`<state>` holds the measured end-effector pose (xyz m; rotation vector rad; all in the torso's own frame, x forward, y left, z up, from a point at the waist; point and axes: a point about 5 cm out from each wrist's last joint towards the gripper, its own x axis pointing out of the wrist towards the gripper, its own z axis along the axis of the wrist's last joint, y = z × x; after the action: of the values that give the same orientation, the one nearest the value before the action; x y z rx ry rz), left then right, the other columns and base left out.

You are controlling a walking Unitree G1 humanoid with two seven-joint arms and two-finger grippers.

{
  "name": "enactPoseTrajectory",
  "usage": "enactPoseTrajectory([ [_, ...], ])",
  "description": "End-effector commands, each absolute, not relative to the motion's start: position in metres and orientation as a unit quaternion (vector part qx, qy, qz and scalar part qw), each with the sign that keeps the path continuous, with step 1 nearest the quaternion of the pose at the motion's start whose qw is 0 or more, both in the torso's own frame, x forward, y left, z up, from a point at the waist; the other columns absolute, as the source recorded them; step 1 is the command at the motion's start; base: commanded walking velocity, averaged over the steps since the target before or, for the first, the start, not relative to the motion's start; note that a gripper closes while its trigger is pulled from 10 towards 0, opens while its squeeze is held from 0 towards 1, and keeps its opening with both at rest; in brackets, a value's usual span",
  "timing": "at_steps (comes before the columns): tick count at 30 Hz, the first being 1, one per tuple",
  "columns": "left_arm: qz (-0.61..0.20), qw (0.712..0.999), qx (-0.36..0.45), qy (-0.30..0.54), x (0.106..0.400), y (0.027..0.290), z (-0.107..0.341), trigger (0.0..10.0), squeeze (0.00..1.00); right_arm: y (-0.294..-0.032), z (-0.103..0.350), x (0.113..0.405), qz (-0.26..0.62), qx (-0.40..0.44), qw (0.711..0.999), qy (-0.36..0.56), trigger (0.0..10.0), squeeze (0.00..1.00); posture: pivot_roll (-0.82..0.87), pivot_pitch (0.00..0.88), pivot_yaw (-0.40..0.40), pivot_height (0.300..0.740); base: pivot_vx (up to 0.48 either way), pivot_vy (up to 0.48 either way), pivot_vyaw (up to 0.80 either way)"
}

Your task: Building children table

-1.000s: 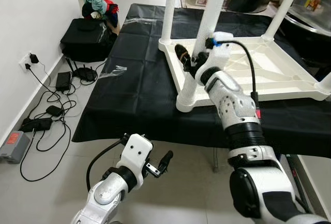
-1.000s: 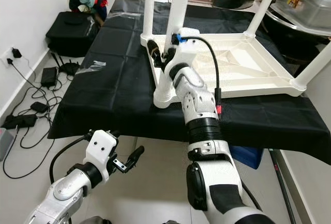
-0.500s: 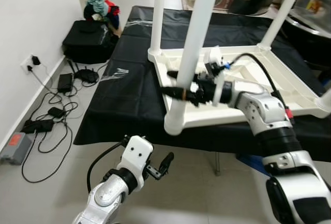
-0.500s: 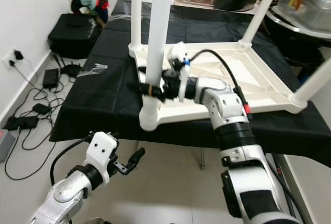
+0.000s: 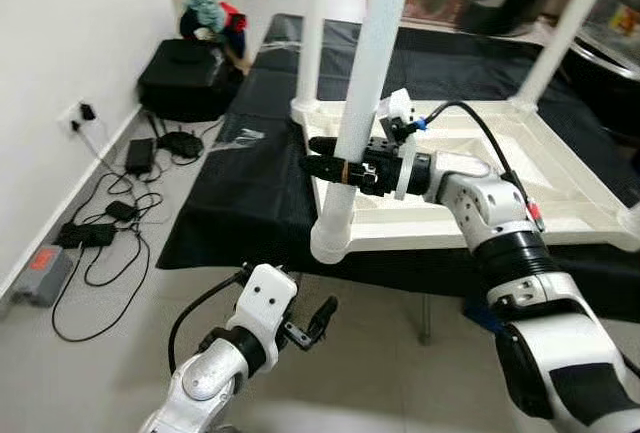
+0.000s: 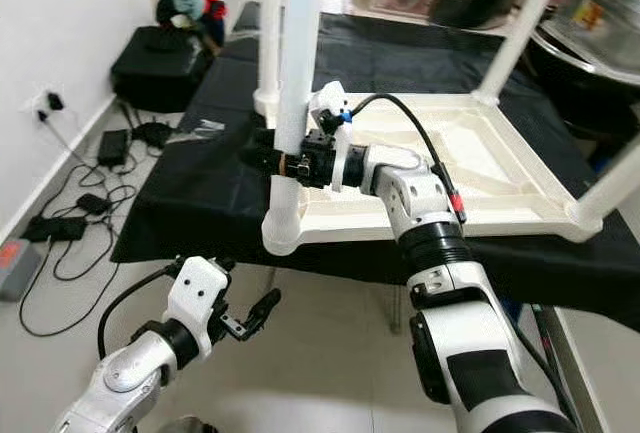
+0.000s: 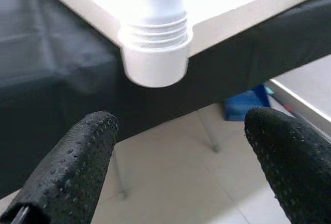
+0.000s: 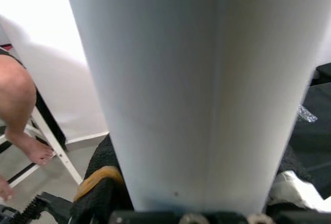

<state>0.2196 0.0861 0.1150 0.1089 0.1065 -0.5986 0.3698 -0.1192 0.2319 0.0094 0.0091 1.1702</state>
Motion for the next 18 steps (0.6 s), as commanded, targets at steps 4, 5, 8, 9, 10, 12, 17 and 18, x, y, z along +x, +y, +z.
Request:
enactPoseTrajectory([
  [4,-0.296,0.952,0.056,0.058,0.219,0.085,0.112,10.0,0.0,-0.143,0.241,0.395,0.336,0.025,0.941,-0.012,0.0,0.0,0.17,0.049,-0.116,0.74,0.0,0.0,0.0],
  [5,-0.296,0.952,0.056,0.058,0.219,0.085,0.112,10.0,0.0,-0.143,0.241,0.395,0.336,0.025,0.941,-0.012,0.0,0.0,0.17,0.049,-0.116,0.74,0.0,0.0,0.0],
  [8,-0.297,0.951,0.056,0.058,0.219,0.085,0.112,10.0,0.0,-0.153,0.238,0.402,0.224,0.059,0.973,-0.006,0.0,0.0,0.17,0.05,-0.11,0.74,0.0,0.0,0.0],
  [9,-0.297,0.951,0.056,0.058,0.219,0.085,0.112,10.0,0.0,-0.153,0.238,0.402,0.224,0.059,0.973,-0.006,0.0,0.0,0.17,0.05,-0.11,0.74,0.0,0.0,0.0],
  [10,-0.298,0.951,0.057,0.057,0.219,0.085,0.112,10.0,0.0,-0.156,0.235,0.404,0.177,0.075,0.981,-0.002,0.0,0.0,0.17,0.049,-0.114,0.74,0.0,0.0,0.0],
  [12,-0.299,0.951,0.057,0.056,0.219,0.085,0.112,10.0,0.0,-0.161,0.23,0.405,0.107,0.083,0.991,0.001,0.0,0.0,0.17,0.052,-0.111,0.74,0.0,0.0,0.0],
  [17,-0.3,0.95,0.06,0.055,0.22,0.085,0.113,10.0,0.0,-0.169,0.225,0.397,-0.068,0.091,0.993,-0.011,0.0,0.0,0.17,0.05,-0.11,0.74,0.0,0.0,0.0],
  [18,-0.3,0.951,0.06,0.055,0.22,0.085,0.113,10.0,0.0,-0.17,0.225,0.392,-0.117,0.092,0.989,-0.015,0.0,0.0,0.17,0.05,-0.112,0.74,0.0,0.0,0.0],
])
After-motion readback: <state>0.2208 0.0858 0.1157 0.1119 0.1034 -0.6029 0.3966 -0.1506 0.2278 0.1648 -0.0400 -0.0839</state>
